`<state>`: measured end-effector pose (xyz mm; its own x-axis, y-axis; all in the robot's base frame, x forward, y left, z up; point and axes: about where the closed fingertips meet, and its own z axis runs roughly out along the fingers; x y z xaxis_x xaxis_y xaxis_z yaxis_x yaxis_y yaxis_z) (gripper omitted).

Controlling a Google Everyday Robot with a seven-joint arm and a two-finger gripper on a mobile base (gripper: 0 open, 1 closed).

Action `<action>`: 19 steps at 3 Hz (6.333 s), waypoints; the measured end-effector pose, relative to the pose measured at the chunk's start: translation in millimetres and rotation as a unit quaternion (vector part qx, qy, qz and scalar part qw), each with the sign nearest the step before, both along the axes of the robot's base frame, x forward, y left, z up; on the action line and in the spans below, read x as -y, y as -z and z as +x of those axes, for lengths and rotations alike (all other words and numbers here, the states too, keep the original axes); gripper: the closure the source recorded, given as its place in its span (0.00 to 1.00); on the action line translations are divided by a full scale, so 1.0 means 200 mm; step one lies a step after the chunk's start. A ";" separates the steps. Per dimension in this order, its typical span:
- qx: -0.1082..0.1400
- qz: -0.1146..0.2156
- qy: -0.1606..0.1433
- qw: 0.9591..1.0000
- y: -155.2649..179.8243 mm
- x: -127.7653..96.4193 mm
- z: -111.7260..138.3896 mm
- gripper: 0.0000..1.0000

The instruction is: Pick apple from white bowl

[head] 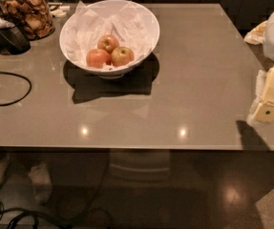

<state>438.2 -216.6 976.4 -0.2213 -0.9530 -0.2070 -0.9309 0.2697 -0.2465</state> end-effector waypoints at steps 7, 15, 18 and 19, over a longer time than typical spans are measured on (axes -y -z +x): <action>-0.007 0.021 -0.028 0.999 -0.02 -0.38 0.59 0.07; -0.023 0.098 -0.105 0.989 -0.05 -0.95 1.06 0.00; -0.030 0.114 -0.110 0.987 0.05 -1.14 1.28 0.24; -0.044 0.115 -0.099 0.987 0.12 -1.14 1.31 0.23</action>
Offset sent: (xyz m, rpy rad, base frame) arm 0.0418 0.0132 0.0216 -0.0296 0.0188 0.0331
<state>699.3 10.5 951.5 -0.0621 -0.9093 -0.4114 -0.9861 0.1195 -0.1153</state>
